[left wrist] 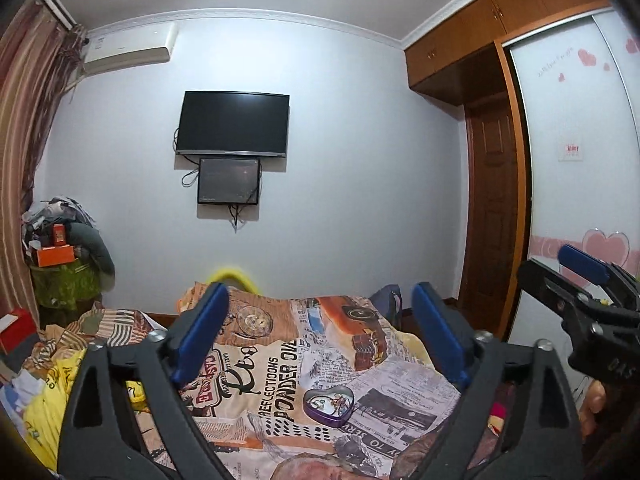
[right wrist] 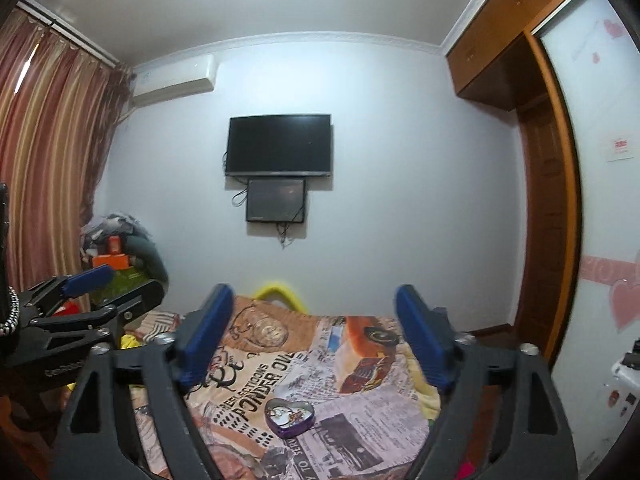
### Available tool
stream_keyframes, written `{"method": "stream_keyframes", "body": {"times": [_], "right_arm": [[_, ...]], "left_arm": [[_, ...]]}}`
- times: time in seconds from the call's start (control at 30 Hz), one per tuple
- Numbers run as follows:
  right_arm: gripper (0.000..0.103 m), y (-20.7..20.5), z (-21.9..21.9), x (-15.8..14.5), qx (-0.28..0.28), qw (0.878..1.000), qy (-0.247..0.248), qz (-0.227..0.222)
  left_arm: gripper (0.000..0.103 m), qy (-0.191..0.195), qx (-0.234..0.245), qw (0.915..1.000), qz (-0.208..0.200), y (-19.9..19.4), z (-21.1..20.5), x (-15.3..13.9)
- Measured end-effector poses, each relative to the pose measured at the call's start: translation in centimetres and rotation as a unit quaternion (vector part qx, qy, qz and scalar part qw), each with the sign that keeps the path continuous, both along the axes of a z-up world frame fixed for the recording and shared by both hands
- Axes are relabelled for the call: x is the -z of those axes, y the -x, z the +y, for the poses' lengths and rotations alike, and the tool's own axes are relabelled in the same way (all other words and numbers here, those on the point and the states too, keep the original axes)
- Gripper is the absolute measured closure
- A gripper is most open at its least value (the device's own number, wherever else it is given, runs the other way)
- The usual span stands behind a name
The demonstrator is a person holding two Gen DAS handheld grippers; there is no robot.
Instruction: Organize jewelry
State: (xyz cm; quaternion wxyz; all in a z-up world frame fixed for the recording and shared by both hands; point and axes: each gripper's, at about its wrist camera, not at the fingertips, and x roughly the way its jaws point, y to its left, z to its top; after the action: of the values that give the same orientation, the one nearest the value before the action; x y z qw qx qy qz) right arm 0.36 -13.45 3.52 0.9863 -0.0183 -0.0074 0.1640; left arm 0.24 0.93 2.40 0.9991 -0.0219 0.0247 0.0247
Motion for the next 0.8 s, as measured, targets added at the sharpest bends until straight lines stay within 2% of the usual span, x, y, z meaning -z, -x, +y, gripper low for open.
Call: {"method": "stream_keyframes", "body": {"times": [0.13, 0.8], "right_arm": [[0.002, 0.10, -0.17, 0.02, 0.009, 1.000, -0.003, 0.002], [0.001, 0.46, -0.84, 0.81, 0.014, 1.000, -0.001, 0.018]], "left_arm": [[0.005, 0.001, 0.001, 1.0000, 0.005, 0.42, 0.03, 0.13], [0.004, -0.001, -0.002, 0.9999, 0.017, 0.50, -0.30, 0.87]]}}
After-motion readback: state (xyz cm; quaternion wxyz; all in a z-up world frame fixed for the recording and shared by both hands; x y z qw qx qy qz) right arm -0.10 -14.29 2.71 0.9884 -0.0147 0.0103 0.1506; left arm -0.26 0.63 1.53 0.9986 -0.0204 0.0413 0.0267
